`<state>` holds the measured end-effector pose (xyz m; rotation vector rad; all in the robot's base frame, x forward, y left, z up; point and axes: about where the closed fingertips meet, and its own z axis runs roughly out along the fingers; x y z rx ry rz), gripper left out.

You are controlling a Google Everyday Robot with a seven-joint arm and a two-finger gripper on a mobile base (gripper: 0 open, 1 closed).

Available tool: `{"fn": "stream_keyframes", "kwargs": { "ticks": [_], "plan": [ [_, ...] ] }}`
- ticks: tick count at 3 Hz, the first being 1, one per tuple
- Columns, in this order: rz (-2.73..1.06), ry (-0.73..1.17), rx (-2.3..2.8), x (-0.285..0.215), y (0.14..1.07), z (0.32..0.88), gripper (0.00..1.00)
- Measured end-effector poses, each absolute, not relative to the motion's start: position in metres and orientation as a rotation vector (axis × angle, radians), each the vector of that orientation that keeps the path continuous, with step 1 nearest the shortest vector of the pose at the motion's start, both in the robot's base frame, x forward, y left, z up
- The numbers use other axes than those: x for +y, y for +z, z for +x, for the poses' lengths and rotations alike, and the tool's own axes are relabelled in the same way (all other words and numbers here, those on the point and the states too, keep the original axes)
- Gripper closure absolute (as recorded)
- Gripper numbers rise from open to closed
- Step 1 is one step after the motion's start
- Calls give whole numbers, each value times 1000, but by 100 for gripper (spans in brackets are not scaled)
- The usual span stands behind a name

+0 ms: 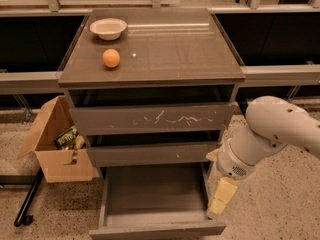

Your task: Close bottom drawer

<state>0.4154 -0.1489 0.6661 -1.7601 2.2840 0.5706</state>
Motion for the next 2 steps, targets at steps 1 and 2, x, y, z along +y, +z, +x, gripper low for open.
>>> {"fn": "stream_keyframes", "kwargs": {
  "ticks": [1, 2],
  "plan": [
    [-1875, 597, 2219, -133, 604, 415, 0],
    [-1897, 636, 2182, -119, 526, 411, 0]
  ]
}}
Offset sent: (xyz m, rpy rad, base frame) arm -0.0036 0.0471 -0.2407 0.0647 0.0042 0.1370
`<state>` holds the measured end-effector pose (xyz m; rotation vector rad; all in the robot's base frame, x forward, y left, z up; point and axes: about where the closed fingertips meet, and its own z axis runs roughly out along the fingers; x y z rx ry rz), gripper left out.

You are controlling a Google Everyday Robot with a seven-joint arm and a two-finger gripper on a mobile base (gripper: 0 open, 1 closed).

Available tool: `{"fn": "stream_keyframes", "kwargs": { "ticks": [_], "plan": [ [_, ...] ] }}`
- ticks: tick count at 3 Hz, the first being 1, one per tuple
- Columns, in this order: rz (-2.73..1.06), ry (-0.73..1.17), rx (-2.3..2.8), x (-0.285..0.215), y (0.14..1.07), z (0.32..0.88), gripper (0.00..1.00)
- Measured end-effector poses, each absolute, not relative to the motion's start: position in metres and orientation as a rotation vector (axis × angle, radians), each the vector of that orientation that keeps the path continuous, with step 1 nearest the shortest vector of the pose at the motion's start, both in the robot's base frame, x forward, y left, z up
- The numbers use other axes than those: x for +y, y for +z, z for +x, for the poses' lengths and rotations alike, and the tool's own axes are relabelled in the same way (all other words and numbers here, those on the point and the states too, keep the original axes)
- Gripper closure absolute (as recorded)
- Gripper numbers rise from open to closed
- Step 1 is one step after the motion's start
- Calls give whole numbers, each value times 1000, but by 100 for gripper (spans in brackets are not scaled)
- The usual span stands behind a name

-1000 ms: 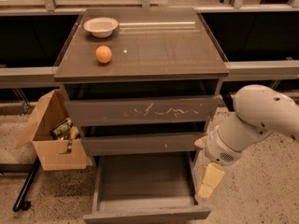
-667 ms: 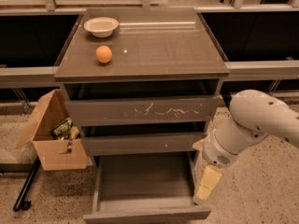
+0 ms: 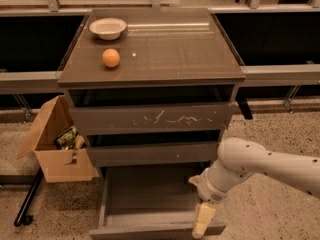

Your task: Close bottom drawer

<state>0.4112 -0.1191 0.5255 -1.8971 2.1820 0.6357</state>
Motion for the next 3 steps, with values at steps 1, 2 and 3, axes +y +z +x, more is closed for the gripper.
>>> {"fn": "stream_keyframes", "kwargs": {
  "ticks": [1, 2, 3],
  "plan": [
    [-1873, 695, 2138, -105, 463, 400, 0],
    [-1839, 798, 2111, -92, 410, 387, 0],
    [-1771, 967, 2080, -82, 360, 377, 0]
  ]
}}
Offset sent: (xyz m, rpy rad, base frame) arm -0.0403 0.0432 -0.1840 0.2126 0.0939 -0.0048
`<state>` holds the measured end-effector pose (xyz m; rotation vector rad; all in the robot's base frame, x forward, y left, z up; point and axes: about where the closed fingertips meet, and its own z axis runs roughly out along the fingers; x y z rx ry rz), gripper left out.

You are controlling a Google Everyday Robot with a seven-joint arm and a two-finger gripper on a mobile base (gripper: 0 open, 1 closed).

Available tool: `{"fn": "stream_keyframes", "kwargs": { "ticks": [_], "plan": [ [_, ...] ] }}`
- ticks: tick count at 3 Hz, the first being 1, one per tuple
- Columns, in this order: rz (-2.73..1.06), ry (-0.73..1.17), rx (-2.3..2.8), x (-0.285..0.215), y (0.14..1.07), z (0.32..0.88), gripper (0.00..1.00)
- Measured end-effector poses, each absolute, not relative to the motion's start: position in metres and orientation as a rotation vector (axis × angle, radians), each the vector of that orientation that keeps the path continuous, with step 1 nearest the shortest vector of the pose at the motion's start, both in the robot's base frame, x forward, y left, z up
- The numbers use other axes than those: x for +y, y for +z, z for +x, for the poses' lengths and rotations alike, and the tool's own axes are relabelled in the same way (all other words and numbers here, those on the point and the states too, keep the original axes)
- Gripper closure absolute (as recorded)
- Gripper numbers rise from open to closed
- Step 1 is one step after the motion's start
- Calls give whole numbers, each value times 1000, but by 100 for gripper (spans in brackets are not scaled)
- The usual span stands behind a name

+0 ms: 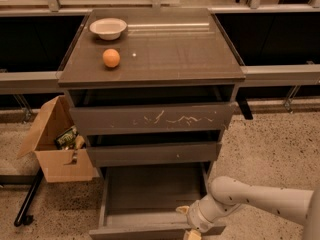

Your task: Close bottom drawer

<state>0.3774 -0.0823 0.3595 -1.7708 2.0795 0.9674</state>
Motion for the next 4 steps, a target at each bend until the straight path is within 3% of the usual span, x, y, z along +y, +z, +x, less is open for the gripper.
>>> {"fn": "stream_keyframes", "kwargs": {
  "ticks": [3, 4],
  "plan": [
    [-1793, 1064, 2048, -63, 321, 363, 0],
    [-1873, 1031, 1981, -66, 295, 354, 18]
  ]
}}
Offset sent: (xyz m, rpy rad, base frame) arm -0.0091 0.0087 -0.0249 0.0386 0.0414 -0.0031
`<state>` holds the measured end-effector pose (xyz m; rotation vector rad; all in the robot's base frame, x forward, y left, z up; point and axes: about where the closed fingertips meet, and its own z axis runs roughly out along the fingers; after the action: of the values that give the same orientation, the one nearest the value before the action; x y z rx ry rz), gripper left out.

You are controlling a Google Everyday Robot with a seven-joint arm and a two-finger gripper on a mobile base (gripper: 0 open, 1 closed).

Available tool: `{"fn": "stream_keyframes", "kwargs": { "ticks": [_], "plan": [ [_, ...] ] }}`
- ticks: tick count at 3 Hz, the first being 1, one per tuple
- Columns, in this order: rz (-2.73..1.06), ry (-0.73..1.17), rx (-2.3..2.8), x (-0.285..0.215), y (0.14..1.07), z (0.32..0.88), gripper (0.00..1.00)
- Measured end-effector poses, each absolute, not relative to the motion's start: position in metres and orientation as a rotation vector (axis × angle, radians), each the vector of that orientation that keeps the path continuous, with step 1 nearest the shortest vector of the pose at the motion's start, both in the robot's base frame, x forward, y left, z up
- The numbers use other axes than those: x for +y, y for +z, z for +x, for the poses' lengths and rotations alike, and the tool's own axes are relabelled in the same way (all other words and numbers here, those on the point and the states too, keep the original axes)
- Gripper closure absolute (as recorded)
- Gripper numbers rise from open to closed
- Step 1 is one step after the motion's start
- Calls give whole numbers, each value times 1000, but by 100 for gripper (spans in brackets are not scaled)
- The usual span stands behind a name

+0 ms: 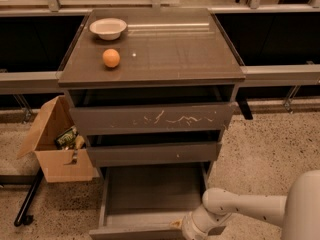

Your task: Close bottom drawer

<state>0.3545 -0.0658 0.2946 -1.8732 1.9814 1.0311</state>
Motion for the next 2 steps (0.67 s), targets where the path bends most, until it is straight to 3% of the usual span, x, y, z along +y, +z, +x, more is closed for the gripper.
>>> {"fn": "stream_keyframes", "kwargs": {
  "ticks": [2],
  "plan": [
    [-1936, 1010, 1865, -77, 244, 348, 65]
  ]
}}
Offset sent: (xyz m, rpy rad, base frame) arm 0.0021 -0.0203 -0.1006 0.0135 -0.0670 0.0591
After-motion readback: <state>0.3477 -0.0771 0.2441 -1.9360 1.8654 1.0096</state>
